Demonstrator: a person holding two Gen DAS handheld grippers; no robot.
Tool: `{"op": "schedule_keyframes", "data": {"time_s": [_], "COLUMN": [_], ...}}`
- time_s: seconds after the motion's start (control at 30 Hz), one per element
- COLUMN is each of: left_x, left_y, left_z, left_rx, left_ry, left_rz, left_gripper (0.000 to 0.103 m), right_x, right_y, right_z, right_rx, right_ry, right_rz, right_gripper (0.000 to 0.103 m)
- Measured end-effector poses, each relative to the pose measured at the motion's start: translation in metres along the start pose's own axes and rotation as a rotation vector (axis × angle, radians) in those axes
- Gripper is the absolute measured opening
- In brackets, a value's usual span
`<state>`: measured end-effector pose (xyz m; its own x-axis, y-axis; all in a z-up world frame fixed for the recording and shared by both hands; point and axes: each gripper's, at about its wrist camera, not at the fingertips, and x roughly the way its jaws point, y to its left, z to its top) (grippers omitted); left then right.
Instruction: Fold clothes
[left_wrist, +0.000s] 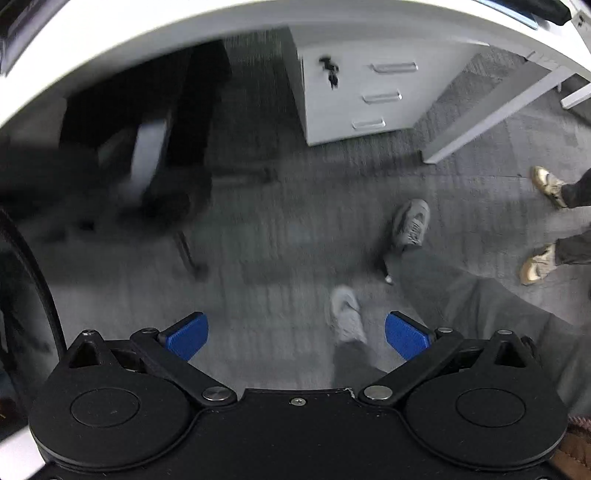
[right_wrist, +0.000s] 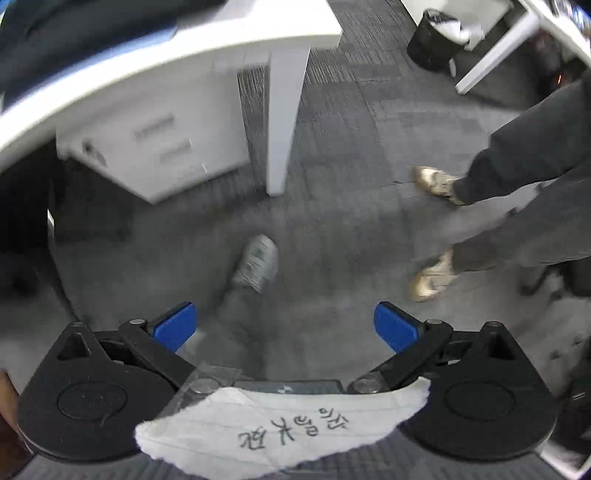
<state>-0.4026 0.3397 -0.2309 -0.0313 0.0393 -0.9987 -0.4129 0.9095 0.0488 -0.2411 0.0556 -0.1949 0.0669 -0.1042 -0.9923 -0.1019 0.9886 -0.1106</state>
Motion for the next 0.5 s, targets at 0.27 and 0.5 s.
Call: {"op": "schedule_keyframes", "data": {"time_s": [0.27,0.5], "left_x": [-0.023,0.002], "left_y": [-0.035,-0.095], "left_z": [0.016,0.049], "left_rx": [0.130,0.283], "left_ry": [-0.092,-0.035], "left_rz": [-0.014,0.044], "left_gripper": [0.101,0.101], "right_x": [-0.021,-0.017], "right_y": [-0.034,-0.078], "right_z": [-0.048,-0.061], "right_rx": [0.124,0.182], "right_ry": [-0.008,-0.011], "right_rz": [-0.039,-0.037], "right_gripper": [0.103,0.103]}}
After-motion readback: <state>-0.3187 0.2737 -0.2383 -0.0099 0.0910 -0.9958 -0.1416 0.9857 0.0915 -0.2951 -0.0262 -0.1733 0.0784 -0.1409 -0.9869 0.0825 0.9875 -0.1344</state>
